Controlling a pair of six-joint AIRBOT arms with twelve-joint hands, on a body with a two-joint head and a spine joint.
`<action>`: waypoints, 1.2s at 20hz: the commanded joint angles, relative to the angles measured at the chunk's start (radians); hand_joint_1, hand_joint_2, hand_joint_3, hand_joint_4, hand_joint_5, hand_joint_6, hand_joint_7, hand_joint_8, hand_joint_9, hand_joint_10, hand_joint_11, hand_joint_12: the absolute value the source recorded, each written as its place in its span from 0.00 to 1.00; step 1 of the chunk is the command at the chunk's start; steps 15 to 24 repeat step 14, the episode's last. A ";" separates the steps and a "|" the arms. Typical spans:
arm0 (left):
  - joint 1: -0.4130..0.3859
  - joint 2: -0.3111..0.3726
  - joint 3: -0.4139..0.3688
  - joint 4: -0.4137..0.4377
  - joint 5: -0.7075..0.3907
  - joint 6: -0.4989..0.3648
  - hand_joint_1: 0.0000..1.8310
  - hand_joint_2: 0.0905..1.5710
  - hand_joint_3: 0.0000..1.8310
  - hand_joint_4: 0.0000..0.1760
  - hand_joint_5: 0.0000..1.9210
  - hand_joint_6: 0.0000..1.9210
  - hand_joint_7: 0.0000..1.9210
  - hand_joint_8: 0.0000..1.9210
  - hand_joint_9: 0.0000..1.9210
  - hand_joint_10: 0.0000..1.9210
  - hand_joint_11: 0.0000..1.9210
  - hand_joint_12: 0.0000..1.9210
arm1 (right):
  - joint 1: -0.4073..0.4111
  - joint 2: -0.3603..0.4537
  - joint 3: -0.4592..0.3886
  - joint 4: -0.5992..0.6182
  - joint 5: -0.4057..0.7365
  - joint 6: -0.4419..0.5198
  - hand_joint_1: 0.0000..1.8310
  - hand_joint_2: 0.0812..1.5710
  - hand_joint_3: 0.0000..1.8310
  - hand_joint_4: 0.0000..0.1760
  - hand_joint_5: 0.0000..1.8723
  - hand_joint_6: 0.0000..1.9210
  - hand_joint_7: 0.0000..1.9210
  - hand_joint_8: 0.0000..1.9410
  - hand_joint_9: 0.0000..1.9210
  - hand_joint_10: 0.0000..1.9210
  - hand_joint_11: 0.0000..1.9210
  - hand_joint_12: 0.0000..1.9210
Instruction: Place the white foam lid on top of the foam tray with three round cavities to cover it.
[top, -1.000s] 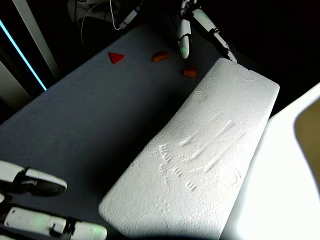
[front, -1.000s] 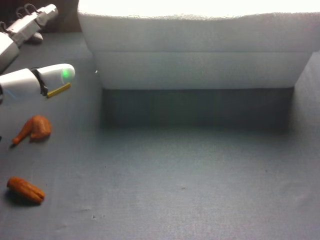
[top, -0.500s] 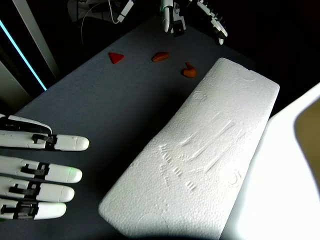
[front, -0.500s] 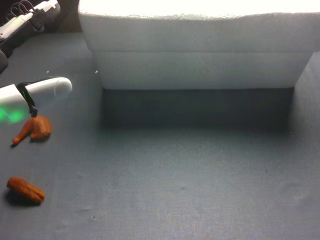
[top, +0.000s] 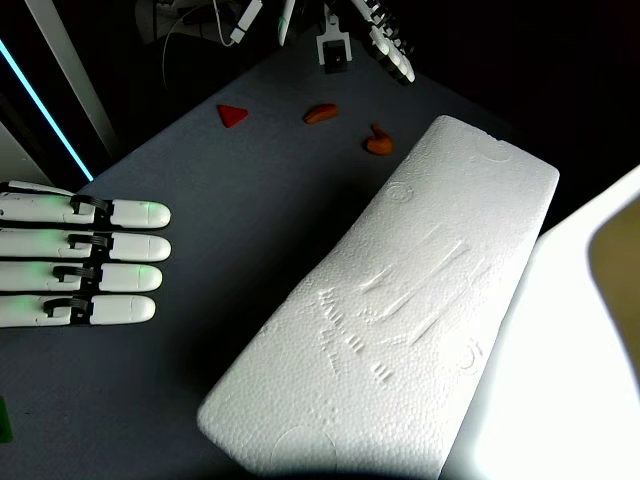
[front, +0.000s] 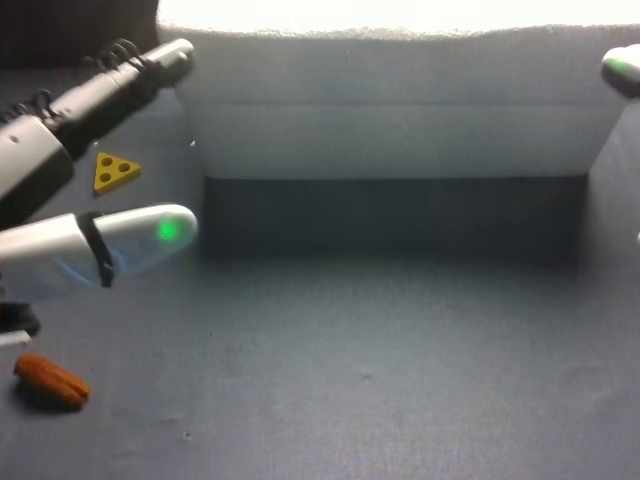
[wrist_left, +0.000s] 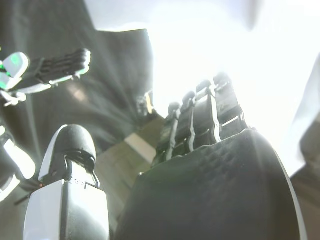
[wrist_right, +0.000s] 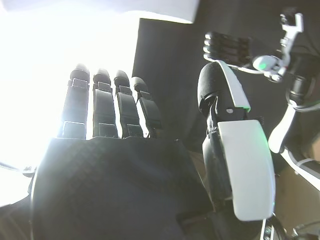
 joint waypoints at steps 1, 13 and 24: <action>-0.016 -0.008 0.005 0.000 -0.101 -0.013 0.21 0.76 0.00 0.04 0.00 0.00 0.00 0.00 0.00 0.00 0.00 0.00 | 0.001 0.005 0.003 0.003 0.101 0.014 0.26 0.80 0.00 0.00 0.00 0.00 0.00 0.00 0.00 0.00 0.00 0.00; -0.060 -0.092 0.047 0.110 0.025 -0.102 0.15 0.78 0.00 0.09 0.00 0.00 0.00 0.00 0.00 0.00 0.00 0.00 | 0.001 -0.051 0.027 -0.075 -0.027 0.095 0.26 0.80 0.00 0.00 0.00 0.00 0.00 0.00 0.00 0.00 0.00 0.20; -0.061 -0.093 0.049 0.110 0.027 -0.103 0.16 0.78 0.00 0.08 0.00 0.00 0.00 0.00 0.00 0.00 0.00 0.00 | 0.001 -0.053 0.028 -0.075 -0.029 0.096 0.26 0.80 0.00 0.00 0.00 0.00 0.00 0.00 0.00 0.00 0.00 0.27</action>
